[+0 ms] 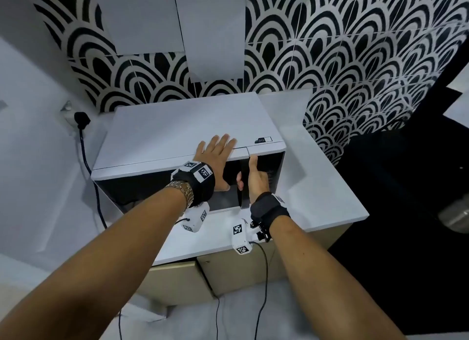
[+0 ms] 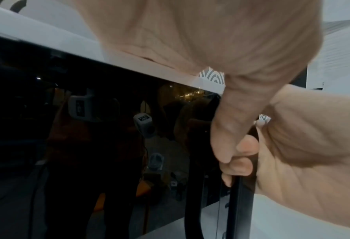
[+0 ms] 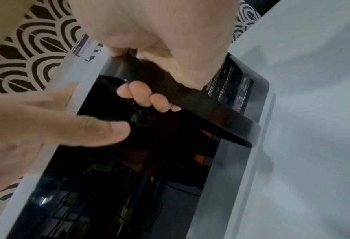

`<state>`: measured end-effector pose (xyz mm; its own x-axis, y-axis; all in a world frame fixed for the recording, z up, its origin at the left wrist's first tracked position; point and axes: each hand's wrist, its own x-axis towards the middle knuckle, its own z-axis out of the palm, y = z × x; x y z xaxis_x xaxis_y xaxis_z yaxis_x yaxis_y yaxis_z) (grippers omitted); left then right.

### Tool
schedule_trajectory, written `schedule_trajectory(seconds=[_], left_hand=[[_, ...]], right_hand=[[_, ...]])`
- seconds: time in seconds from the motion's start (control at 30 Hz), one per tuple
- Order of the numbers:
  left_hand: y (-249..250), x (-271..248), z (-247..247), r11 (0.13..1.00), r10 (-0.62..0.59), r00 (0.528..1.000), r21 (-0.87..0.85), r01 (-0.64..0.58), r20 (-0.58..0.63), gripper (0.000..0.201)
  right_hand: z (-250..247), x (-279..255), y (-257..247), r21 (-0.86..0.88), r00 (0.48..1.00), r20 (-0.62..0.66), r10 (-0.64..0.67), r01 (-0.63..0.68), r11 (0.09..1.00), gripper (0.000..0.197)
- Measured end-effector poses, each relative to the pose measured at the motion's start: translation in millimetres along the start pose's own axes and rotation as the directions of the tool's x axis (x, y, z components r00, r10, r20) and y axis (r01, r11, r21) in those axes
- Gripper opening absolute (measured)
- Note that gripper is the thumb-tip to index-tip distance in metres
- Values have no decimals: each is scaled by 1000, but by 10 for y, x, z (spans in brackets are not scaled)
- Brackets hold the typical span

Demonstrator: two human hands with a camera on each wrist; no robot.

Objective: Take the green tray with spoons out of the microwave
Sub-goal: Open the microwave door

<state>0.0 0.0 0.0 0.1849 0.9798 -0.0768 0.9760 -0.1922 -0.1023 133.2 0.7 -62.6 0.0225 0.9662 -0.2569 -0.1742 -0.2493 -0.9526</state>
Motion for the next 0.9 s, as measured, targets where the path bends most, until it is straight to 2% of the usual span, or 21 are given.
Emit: schedule_trajectory(seconds=[0.2,0.33,0.43,0.47,0.5,0.53,0.57,0.6,0.63,0.67,0.7,0.73,0.77,0.8,0.87,0.9], left_hand=[[41,-26,-15,1000,-14,1000,27,15,-16,120],[60,-26,-10,999,-39,999,32,40,-13,117],[98,-28,3,999,-43,999,21,43,-26,110],[104,-27,3,999,-48,998,25,48,-32,108],[108,-28,-1,998,-52,998,27,53,-37,107],[114,-30,-4,998,-59,998,29,60,-39,106],[114,-33,1,998,-60,997,26,61,-41,106],[120,-42,1,998,-58,997,23,59,-43,105],[126,-50,4,998,-56,997,18,57,-49,105],[130,-54,13,998,-56,997,13,57,-54,104],[131,-52,20,998,-60,996,11,61,-58,104],[132,-48,24,998,-67,996,13,68,-60,103],[137,-45,33,997,-76,995,16,77,-62,102],[139,-41,43,996,-83,994,21,85,-67,102],[150,-45,42,995,-88,993,31,91,-74,101],[153,-48,40,995,-87,993,33,90,-78,101]], right_hand=[[34,-56,-62,26,997,-79,20,-18,1000,80],[-17,-154,-90,63,990,-26,138,-136,989,77],[-88,-204,-148,-33,986,-32,165,-166,986,74],[-113,-190,-171,-156,991,-86,102,-115,981,70],[-148,-166,-188,-334,990,-139,-29,-19,943,67],[-192,-128,-201,-511,963,-150,-223,118,851,65],[-240,-87,-220,-633,888,-120,-444,276,723,61],[-294,-30,-243,-703,756,-55,-652,434,563,50],[-341,52,-276,-734,597,44,-801,563,380,36],[-370,151,-326,-739,459,163,-873,644,201,23],[-389,278,-400,-730,387,262,-884,678,81,16],[-396,401,-488,-715,371,347,-862,699,13,19],[-397,514,-579,-711,404,426,-809,703,-23,25],[-394,602,-671,-719,465,500,-731,693,-52,33],[-376,700,-814,-755,640,614,-462,647,-108,50],[-370,741,-865,-765,703,634,-323,631,-129,57]])
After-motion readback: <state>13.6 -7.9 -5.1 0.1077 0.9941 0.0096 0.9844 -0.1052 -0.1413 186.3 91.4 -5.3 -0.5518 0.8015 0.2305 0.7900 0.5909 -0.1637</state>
